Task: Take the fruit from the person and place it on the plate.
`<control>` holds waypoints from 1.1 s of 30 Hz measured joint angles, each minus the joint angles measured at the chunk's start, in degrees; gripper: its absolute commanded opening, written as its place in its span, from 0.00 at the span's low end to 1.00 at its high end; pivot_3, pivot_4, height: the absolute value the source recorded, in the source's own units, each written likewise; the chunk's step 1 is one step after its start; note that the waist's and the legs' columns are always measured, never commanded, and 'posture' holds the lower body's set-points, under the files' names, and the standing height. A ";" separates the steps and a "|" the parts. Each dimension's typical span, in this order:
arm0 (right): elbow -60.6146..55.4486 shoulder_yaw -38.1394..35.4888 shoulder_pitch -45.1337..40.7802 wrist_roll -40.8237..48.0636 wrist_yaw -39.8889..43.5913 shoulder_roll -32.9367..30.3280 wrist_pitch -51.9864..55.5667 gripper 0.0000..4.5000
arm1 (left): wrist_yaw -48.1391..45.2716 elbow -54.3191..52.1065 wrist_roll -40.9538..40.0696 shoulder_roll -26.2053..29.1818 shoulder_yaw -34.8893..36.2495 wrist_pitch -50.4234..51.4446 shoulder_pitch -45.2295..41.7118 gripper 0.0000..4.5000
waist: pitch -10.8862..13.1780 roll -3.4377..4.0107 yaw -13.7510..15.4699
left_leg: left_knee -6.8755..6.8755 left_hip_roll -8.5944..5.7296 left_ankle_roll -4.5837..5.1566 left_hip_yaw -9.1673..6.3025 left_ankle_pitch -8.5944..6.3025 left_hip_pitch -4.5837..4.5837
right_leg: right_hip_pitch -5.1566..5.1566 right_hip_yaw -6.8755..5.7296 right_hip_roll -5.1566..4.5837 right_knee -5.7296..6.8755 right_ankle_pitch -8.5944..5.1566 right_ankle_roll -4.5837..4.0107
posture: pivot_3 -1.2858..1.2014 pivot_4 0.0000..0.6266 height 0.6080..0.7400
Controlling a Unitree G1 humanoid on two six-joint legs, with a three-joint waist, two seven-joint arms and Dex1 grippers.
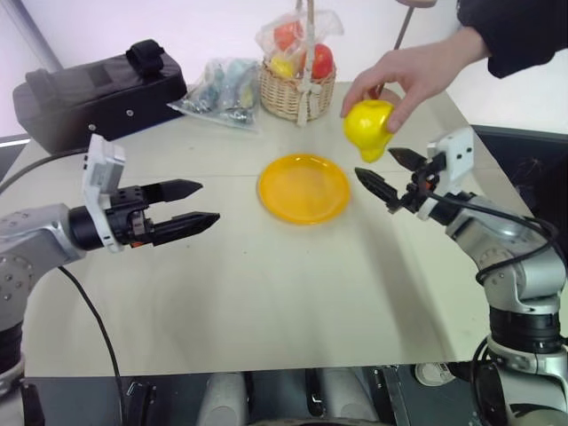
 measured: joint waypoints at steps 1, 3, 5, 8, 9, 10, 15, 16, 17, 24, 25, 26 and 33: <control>0.72 0.07 -0.47 0.00 -0.08 0.32 0.00 1.00 | 0.29 -0.10 0.12 -0.12 0.02 -0.19 0.39 0.99 | 0.00 0.00 0.02 | 0.01 0.00 0.00 0.00 0.00 0.00 | 0.00 0.00 0.00 0.00 0.00 0.00 | 0.52 0.24 1.00; 2.15 0.12 -1.06 -0.03 -0.11 0.42 0.01 1.00 | 1.10 -0.61 0.32 -0.44 0.18 -0.70 1.59 0.99 | 0.00 0.00 0.08 | 0.01 -0.01 0.00 0.01 0.00 -0.01 | 0.00 0.00 -0.02 -0.01 0.00 0.00 | 0.52 0.24 1.00; 3.05 0.12 -1.30 -0.04 -0.07 0.43 0.04 0.88 | 1.56 -0.97 0.45 -0.56 0.20 -0.73 2.65 1.00 | 0.00 0.00 0.06 | 0.01 -0.01 0.00 0.02 0.00 -0.01 | 0.00 0.00 -0.02 -0.01 0.00 0.00 | 0.52 0.24 1.00; 3.47 0.28 -1.70 -0.03 0.14 0.60 0.05 0.62 | 2.30 -1.71 0.34 -0.72 0.45 -0.81 2.85 1.00 | 0.00 0.00 0.03 | 0.00 0.00 0.00 0.01 0.00 -0.01 | 0.00 0.00 -0.02 -0.01 0.00 0.00 | 0.52 0.24 1.00; 3.55 0.52 -1.79 -0.02 0.26 0.65 0.05 0.49 | 2.43 -1.82 0.29 -0.79 0.58 -0.83 2.88 1.00 | 0.00 0.00 0.02 | 0.00 0.00 0.00 0.01 0.00 -0.01 | 0.00 0.00 -0.02 -0.01 0.00 0.00 | 0.52 0.24 1.00; 3.71 0.65 -1.81 0.00 0.39 0.85 0.05 0.38 | 2.56 -1.99 0.21 -0.89 0.67 -0.85 3.03 1.00 | 0.00 0.00 0.01 | 0.00 0.00 0.00 0.01 0.00 -0.01 | 0.00 0.00 -0.02 -0.01 0.00 0.00 | 0.52 0.24 1.00; 4.28 0.72 -2.36 -0.04 0.41 1.15 0.05 0.21 | 3.38 -2.17 -0.03 -0.96 0.75 -0.86 3.78 1.00 | 0.00 0.00 0.01 | 0.00 0.00 0.00 0.00 0.00 -0.01 | 0.00 0.00 -0.01 -0.01 0.02 0.04 | 0.52 0.24 1.00; 4.34 0.92 -2.73 -0.14 0.39 1.19 0.05 0.21 | 3.65 -2.21 -0.03 -0.95 0.86 -0.90 3.88 1.00 | 0.00 0.00 0.00 | 0.00 0.00 0.00 0.01 0.00 -0.01 | 0.00 0.00 -0.01 -0.01 0.02 0.04 | 0.52 0.24 1.00; 4.38 1.18 -3.02 -0.23 0.39 1.29 0.04 0.21 | 3.75 -2.23 0.00 -0.95 0.98 -0.95 4.00 1.00 | 0.00 0.00 0.01 | 0.00 0.00 0.00 0.01 0.00 -0.01 | 0.00 0.00 -0.02 -0.01 0.02 0.04 | 0.52 0.24 1.00; 17.64 11.41 -8.48 -9.20 -0.96 6.55 -1.91 0.21 | 6.44 -2.06 3.11 -1.03 1.40 -1.81 7.68 1.00 | 0.00 0.01 -0.38 | -0.01 0.01 0.00 0.02 0.00 -0.01 | -0.06 0.01 0.01 0.02 0.00 -0.01 | 0.52 0.24 1.00; 20.99 12.79 -9.82 -10.46 -0.94 7.92 -2.67 0.21 | 6.73 -2.04 3.75 -1.04 1.33 -1.91 8.61 1.00 | 0.01 0.01 -0.42 | -0.02 0.01 0.00 0.04 0.00 -0.01 | -0.07 0.03 0.00 0.02 0.00 -0.01 | 0.52 0.24 1.00; 23.75 13.92 -10.87 -11.56 -0.80 8.93 -3.44 0.21 | 6.94 -2.09 4.46 -1.16 1.16 -2.03 9.36 1.00 | 0.02 0.03 -0.36 | -0.02 0.01 0.00 0.04 0.00 -0.04 | -0.09 0.03 0.00 0.02 0.00 -0.01 | 0.52 0.24 1.00; 38.13 16.96 -17.65 -17.61 1.76 11.57 -11.46 0.32 | 8.25 -2.90 6.74 -2.27 1.38 -3.42 11.93 1.00 | 0.02 0.03 0.03 | 0.02 -0.01 0.00 0.08 0.00 -0.09 | -0.08 0.02 -0.09 -0.01 0.02 0.01 | 0.52 0.24 1.00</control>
